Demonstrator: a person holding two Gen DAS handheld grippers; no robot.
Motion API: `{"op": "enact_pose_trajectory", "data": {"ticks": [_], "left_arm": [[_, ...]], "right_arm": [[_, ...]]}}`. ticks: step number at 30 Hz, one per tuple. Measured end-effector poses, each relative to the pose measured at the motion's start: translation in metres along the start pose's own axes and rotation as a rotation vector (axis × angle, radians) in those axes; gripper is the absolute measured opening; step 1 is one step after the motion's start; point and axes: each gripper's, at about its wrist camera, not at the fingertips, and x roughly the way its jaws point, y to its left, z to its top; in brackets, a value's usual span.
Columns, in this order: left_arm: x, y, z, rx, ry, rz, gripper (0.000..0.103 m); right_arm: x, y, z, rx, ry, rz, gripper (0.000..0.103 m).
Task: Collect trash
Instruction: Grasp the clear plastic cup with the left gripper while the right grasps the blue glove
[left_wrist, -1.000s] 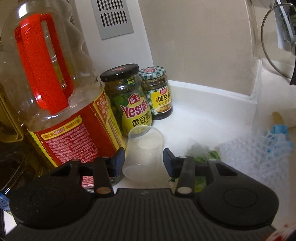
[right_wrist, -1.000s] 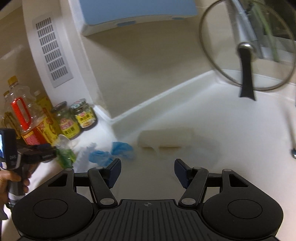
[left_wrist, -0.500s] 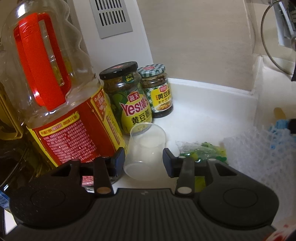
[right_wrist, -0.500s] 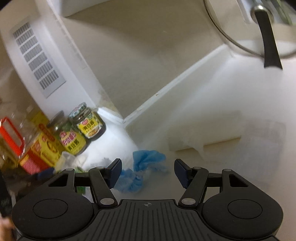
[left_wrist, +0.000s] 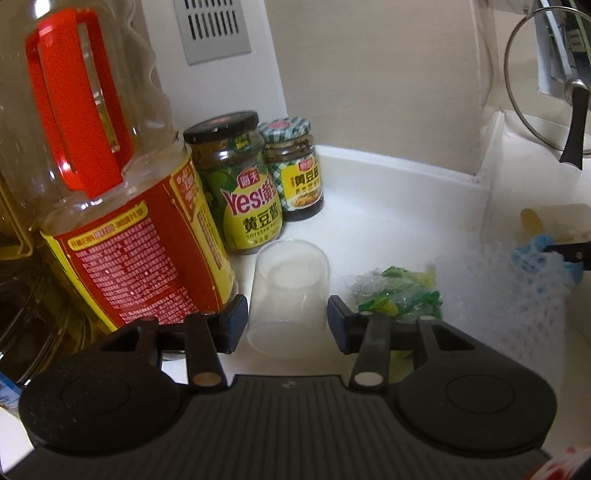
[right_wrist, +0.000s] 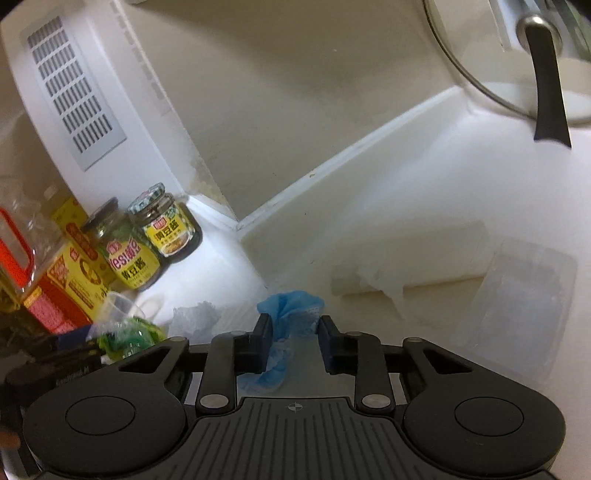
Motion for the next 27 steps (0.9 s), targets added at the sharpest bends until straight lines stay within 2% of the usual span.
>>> {"op": "enact_pose_trajectory", "data": {"ticks": [7,9,12,16,17,18,19,20,22,25,27], "left_arm": [[-0.003,0.008,-0.002,-0.045,0.008,-0.001,0.044],[-0.01,0.012,-0.004,-0.064,0.002,0.0,0.044],[-0.023,0.019,-0.006,-0.097,-0.006,-0.003,0.044],[-0.046,0.024,-0.013,-0.134,-0.009,0.0,0.044],[-0.052,0.025,-0.015,-0.143,-0.008,0.003,0.044],[-0.058,0.026,-0.017,-0.155,-0.008,0.006,0.044],[-0.063,0.027,-0.019,-0.166,-0.01,0.009,0.044],[-0.067,0.027,-0.021,-0.174,-0.011,0.013,0.044],[-0.074,0.029,-0.023,-0.186,-0.017,0.017,0.044],[-0.079,0.033,-0.022,-0.195,-0.025,0.024,0.044],[-0.082,0.036,-0.023,-0.204,-0.029,0.028,0.044]], "right_arm": [[-0.017,-0.002,-0.004,-0.005,-0.017,0.015,0.021],[-0.024,0.0,-0.003,-0.013,-0.032,0.027,0.004],[-0.033,0.0,-0.001,-0.016,-0.047,0.044,0.003],[-0.041,-0.001,-0.002,-0.001,-0.022,0.066,0.004],[-0.043,-0.001,-0.003,0.004,-0.02,0.071,0.008],[-0.045,0.0,-0.003,0.002,-0.019,0.075,0.024],[-0.047,0.002,-0.003,0.001,-0.022,0.073,0.04],[-0.049,0.002,-0.003,0.005,-0.033,0.069,0.068],[-0.049,0.006,-0.005,-0.008,-0.066,0.076,0.071],[-0.037,0.01,-0.004,-0.007,-0.045,0.055,0.07],[-0.027,0.009,-0.002,0.006,-0.04,0.051,0.063]]}}
